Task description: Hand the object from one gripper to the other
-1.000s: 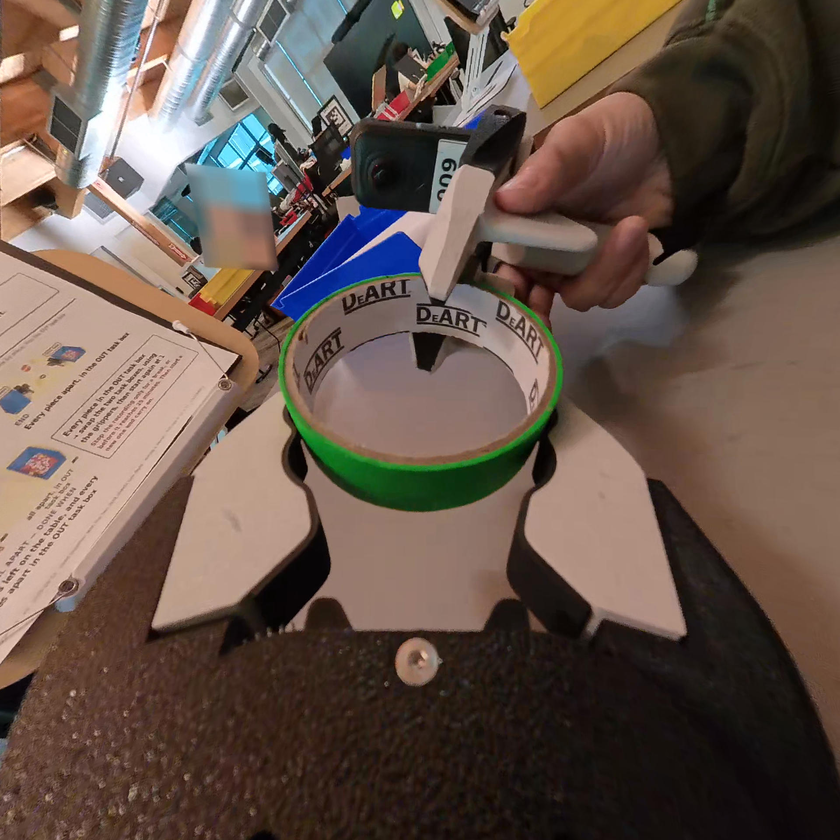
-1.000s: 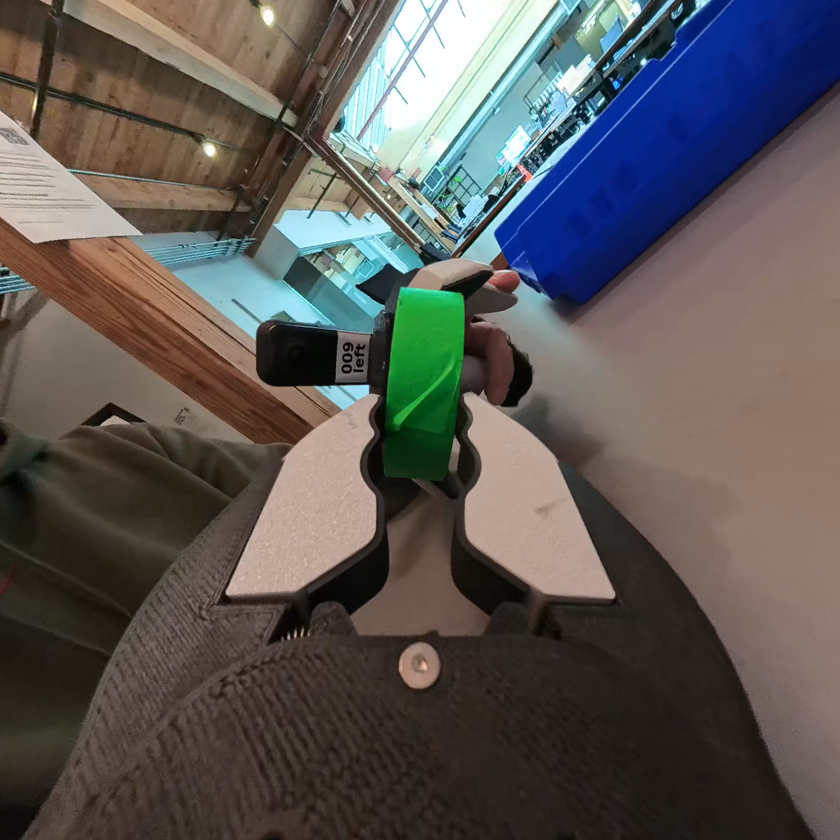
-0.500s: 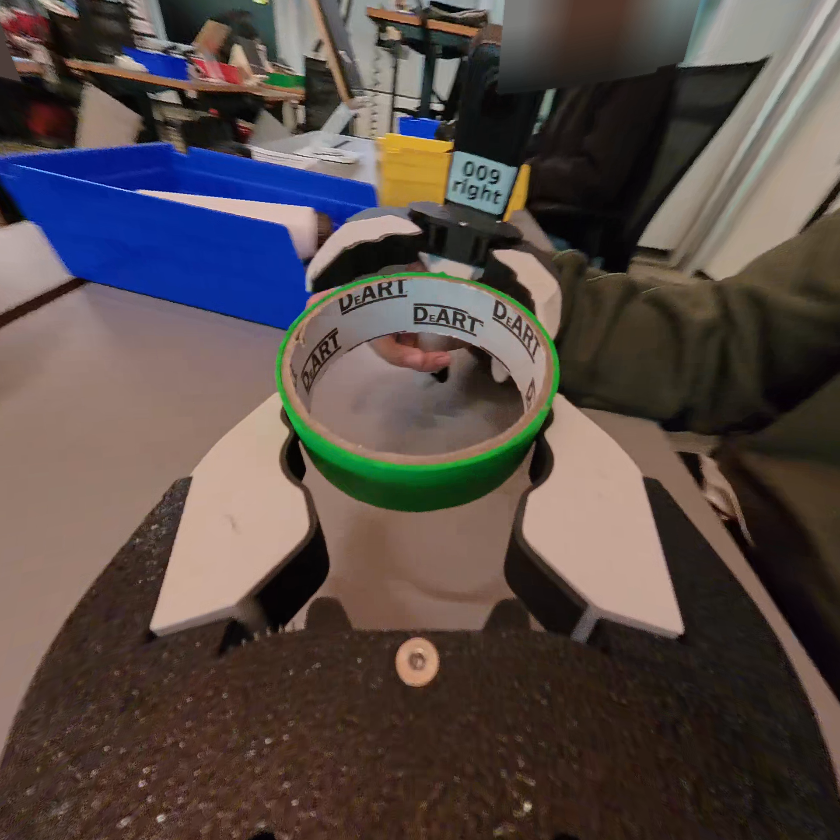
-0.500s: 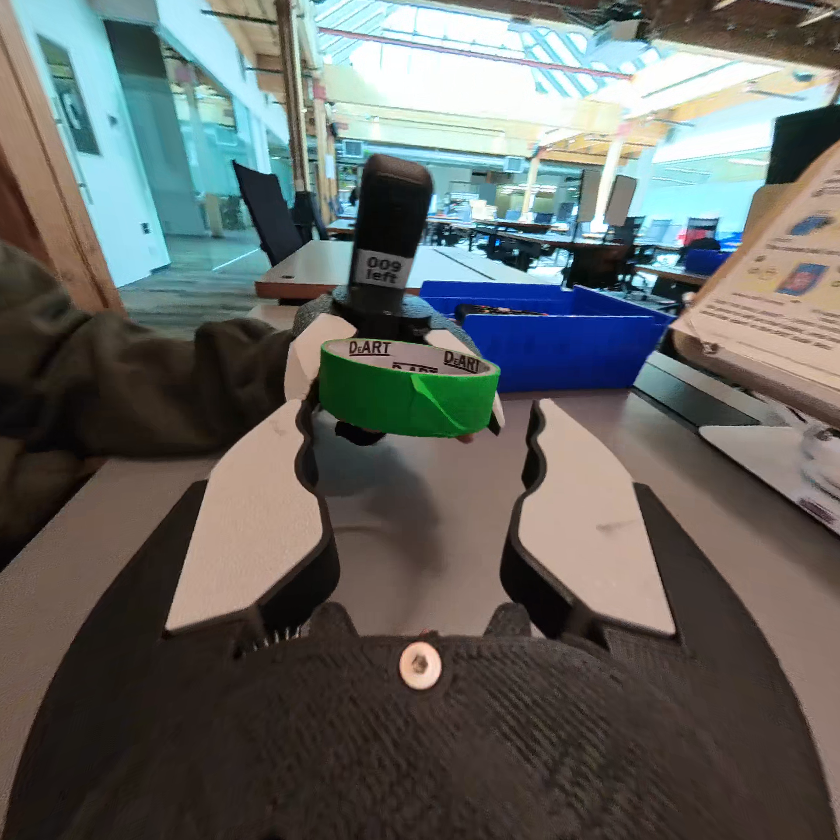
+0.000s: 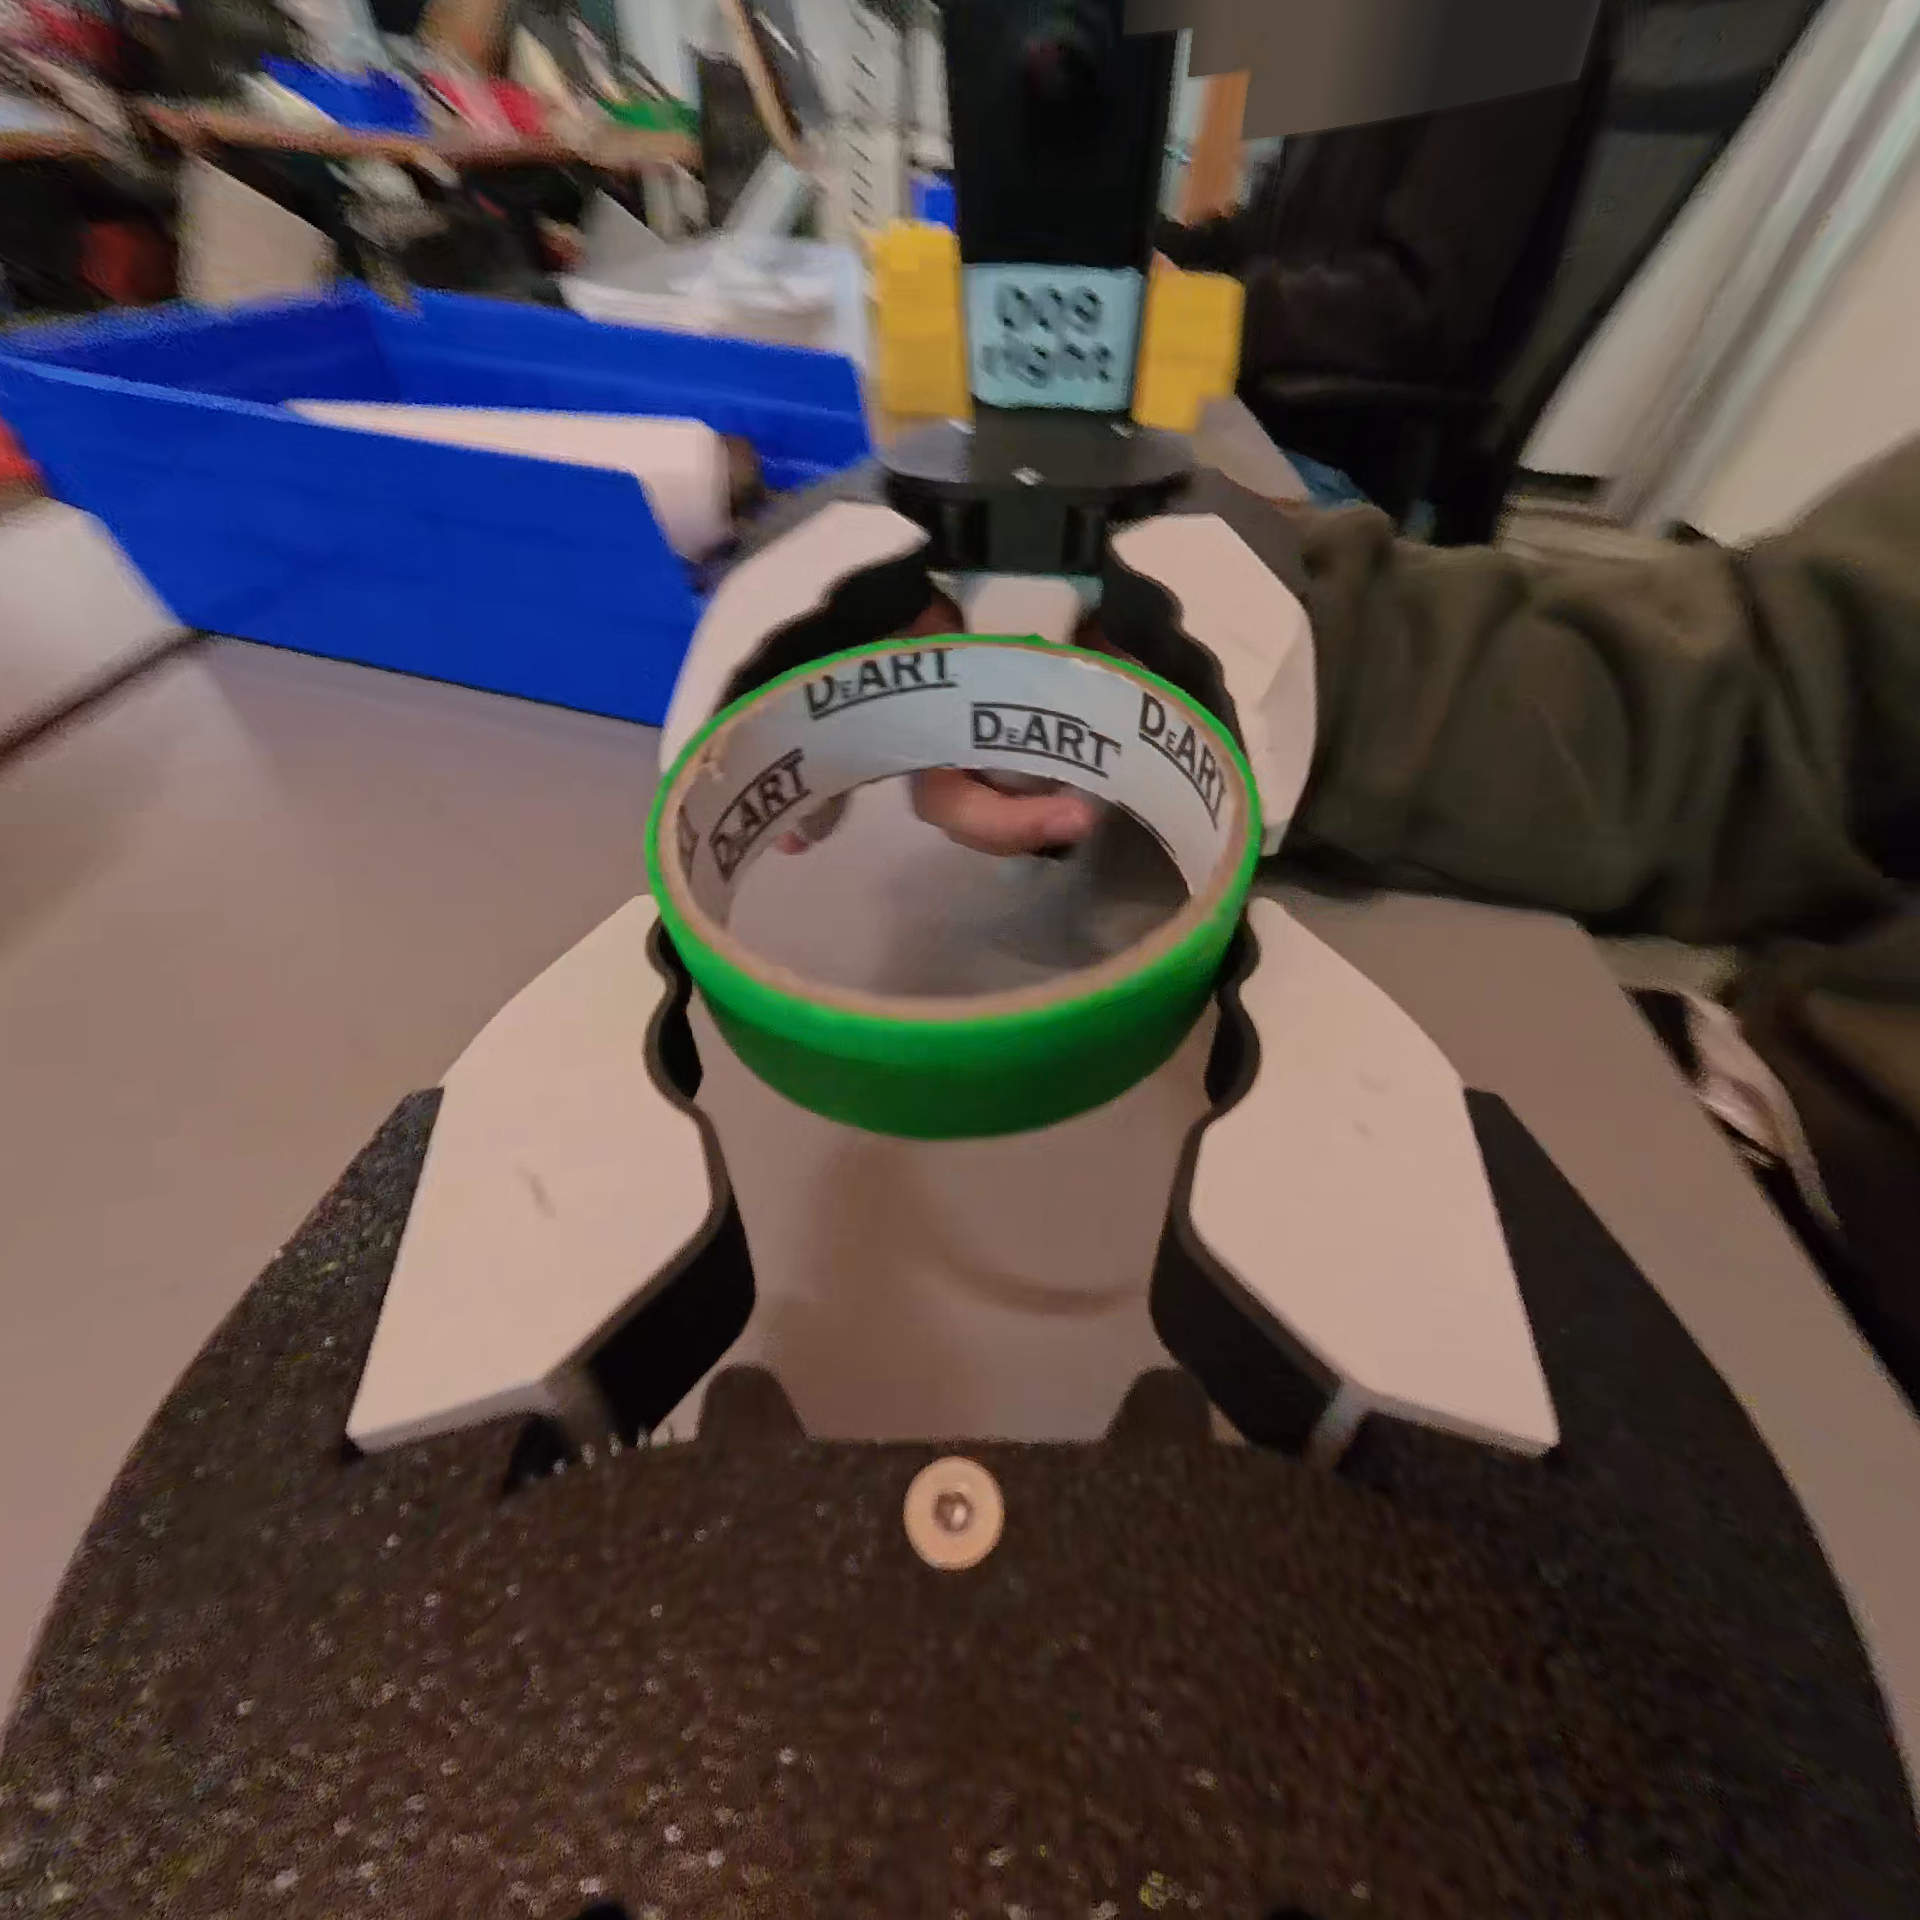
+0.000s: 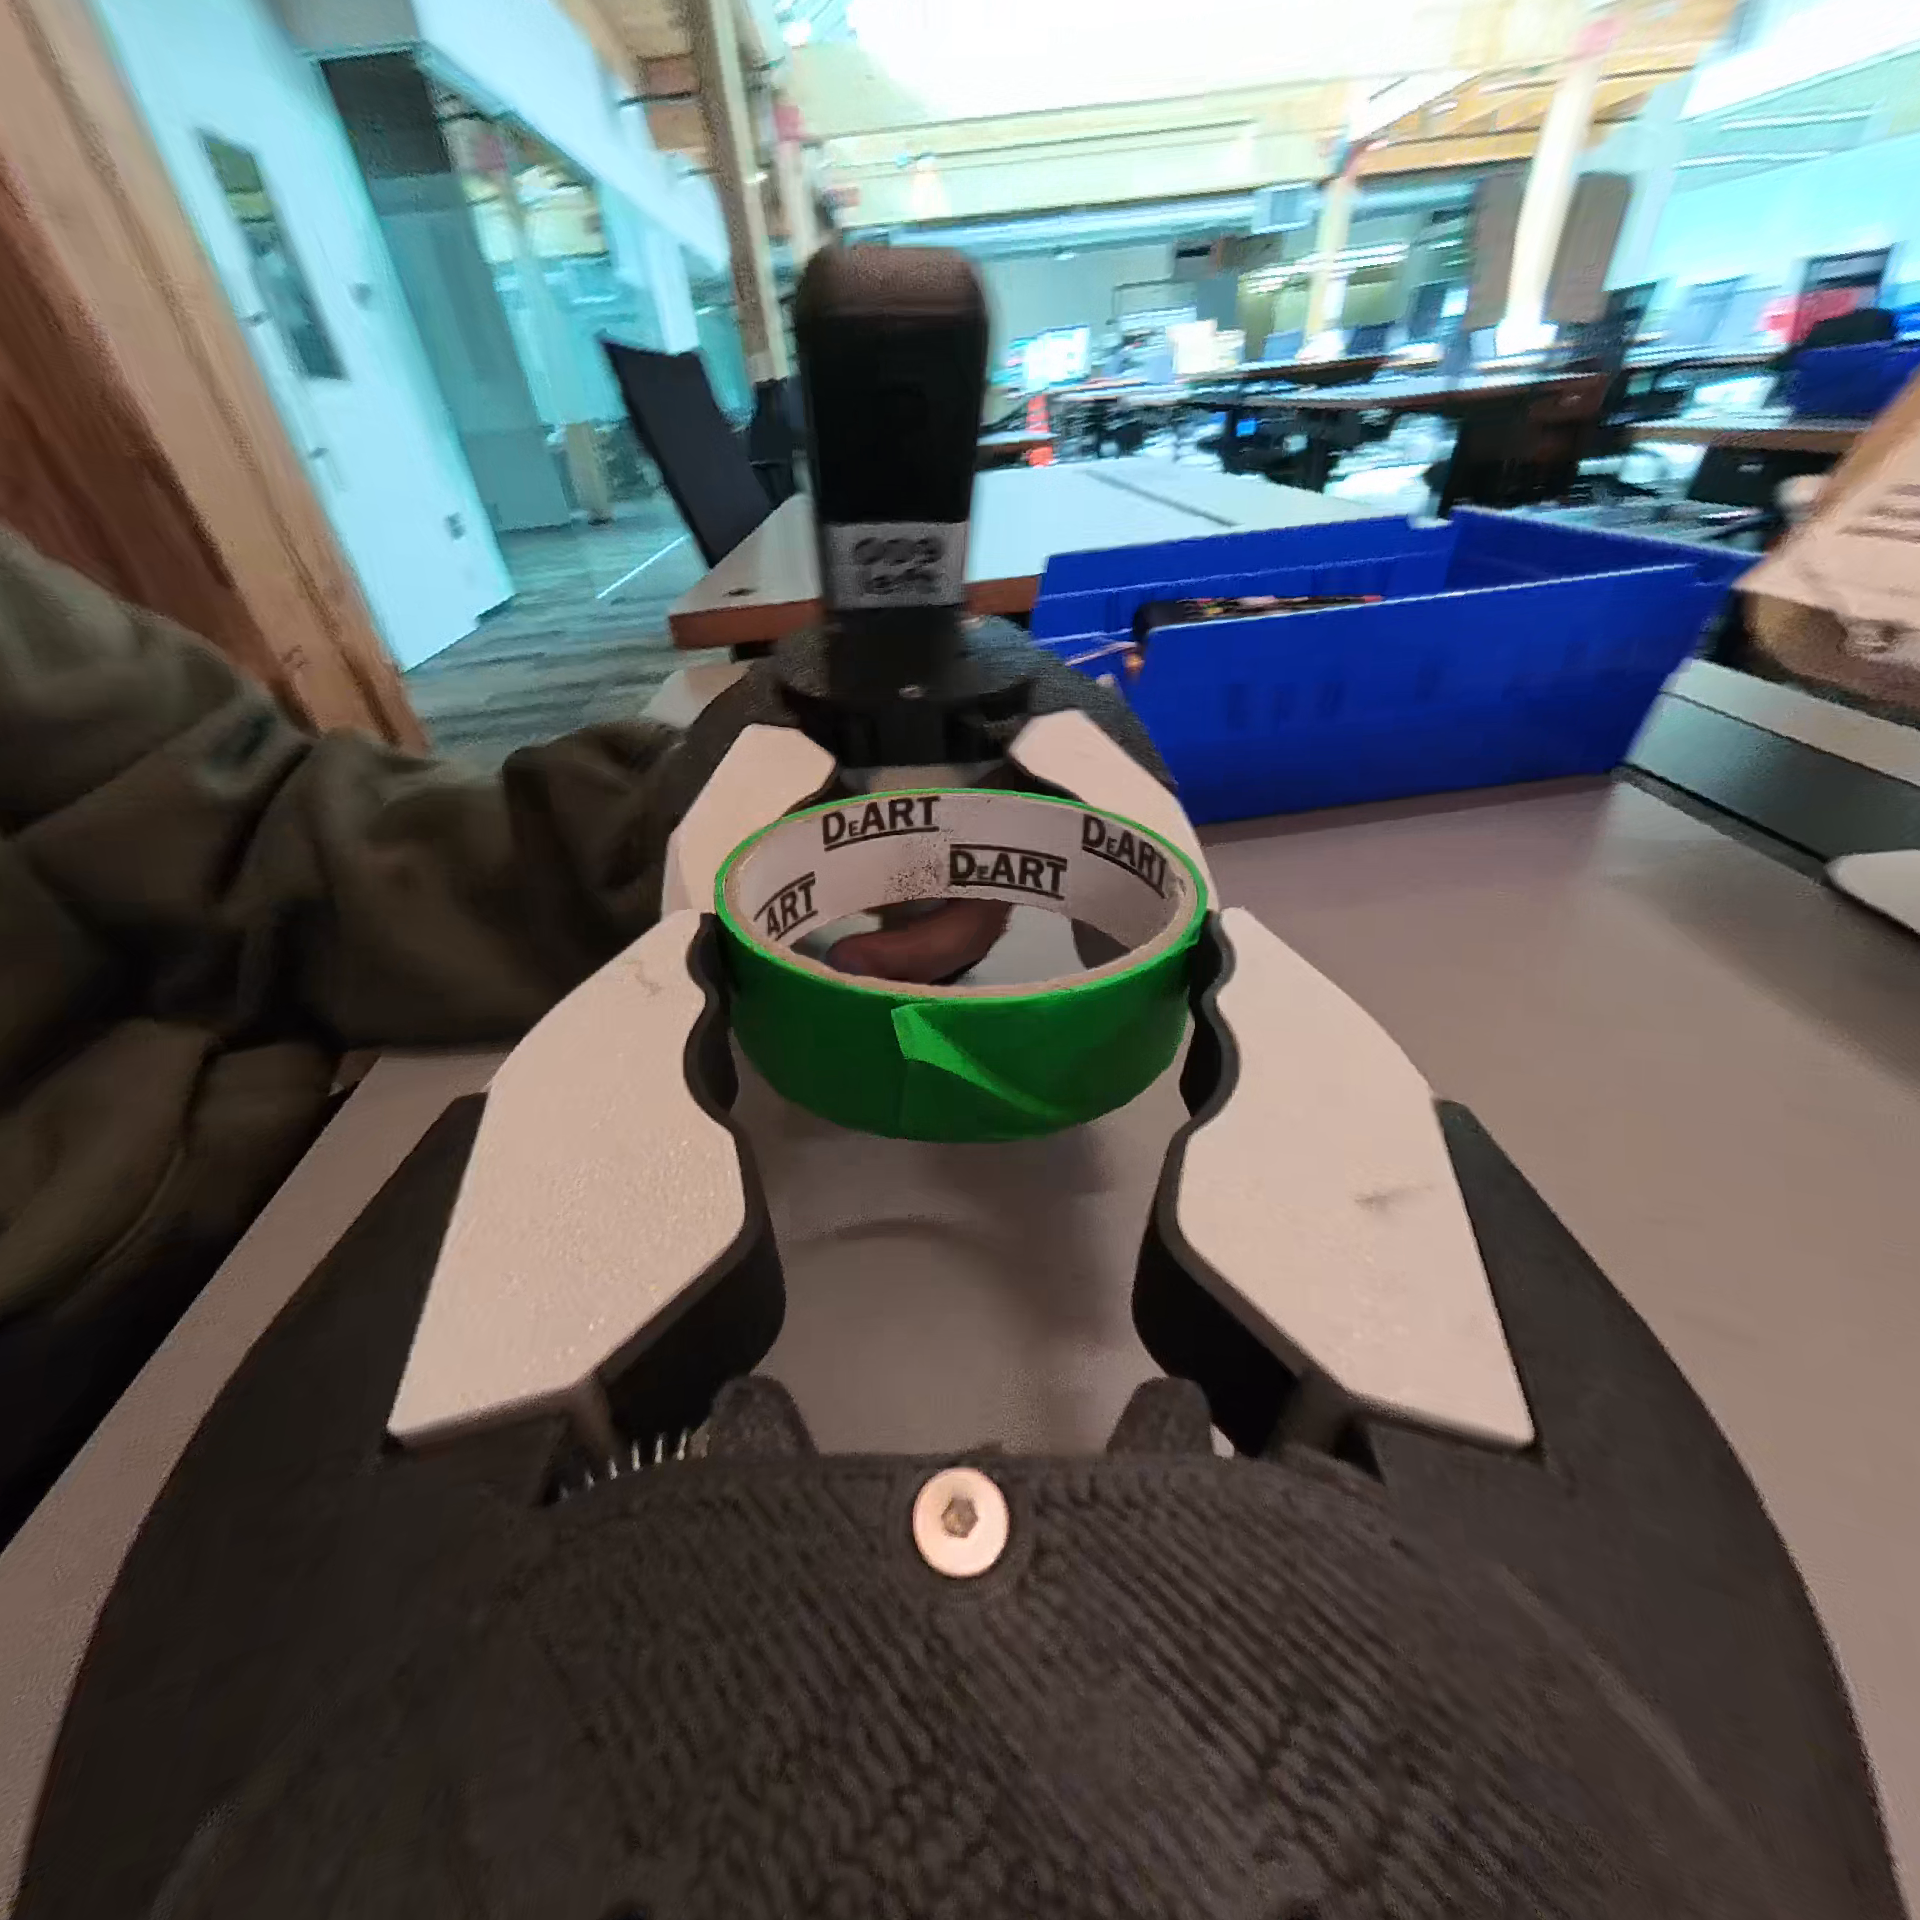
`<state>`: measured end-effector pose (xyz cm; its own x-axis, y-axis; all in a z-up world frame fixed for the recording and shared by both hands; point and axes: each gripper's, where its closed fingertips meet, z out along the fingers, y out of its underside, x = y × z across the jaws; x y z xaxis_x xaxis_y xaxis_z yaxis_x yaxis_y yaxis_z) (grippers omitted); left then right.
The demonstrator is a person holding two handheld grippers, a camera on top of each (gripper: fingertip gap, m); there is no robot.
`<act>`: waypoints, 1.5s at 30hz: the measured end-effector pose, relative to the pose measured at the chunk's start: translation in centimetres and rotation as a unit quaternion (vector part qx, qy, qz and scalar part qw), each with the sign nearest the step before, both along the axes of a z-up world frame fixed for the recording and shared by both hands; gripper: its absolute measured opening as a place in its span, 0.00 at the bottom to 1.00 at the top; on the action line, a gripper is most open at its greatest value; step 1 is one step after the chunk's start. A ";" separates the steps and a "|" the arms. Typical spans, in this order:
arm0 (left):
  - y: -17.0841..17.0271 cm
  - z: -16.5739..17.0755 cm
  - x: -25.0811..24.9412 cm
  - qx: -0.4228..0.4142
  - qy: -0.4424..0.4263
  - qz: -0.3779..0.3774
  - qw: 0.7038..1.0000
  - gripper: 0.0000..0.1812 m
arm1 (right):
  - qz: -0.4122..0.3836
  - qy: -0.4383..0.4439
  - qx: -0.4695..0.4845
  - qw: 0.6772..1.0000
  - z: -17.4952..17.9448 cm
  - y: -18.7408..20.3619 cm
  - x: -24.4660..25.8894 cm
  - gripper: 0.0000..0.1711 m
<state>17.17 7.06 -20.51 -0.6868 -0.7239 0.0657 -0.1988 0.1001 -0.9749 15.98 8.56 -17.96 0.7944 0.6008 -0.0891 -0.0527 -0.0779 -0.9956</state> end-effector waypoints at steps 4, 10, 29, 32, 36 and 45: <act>2.5 1.4 1.1 0.078 -0.116 0.094 0.986 0.51 | -0.069 0.119 0.001 0.990 1.8 0.8 3.3 0.50; 3.9 3.1 2.1 0.242 -0.246 0.199 0.917 0.42 | -0.111 0.244 -0.074 0.960 0.3 1.8 5.9 0.50; 4.2 1.1 2.5 0.383 -0.233 0.188 0.874 0.15 | -0.124 0.171 -0.120 0.970 -1.9 1.9 5.8 0.50; 4.5 2.6 2.2 0.278 -0.225 0.205 0.911 0.15 | -0.121 0.160 -0.049 0.978 0.0 1.4 6.1 0.50; 4.8 4.7 1.1 0.064 -0.181 0.170 0.967 0.15 | -0.118 0.087 0.052 0.988 2.4 0.3 5.7 0.54; 8.1 6.5 0.1 0.015 -0.250 0.215 0.944 0.15 | -0.020 0.479 -0.119 0.870 2.0 0.3 7.6 0.40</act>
<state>17.30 15.17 -14.05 -0.2699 -0.9390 -0.2132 0.2572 0.1431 -0.9557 23.62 8.83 -15.98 0.3078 0.4487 -0.8390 -0.8562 -0.2539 -0.4499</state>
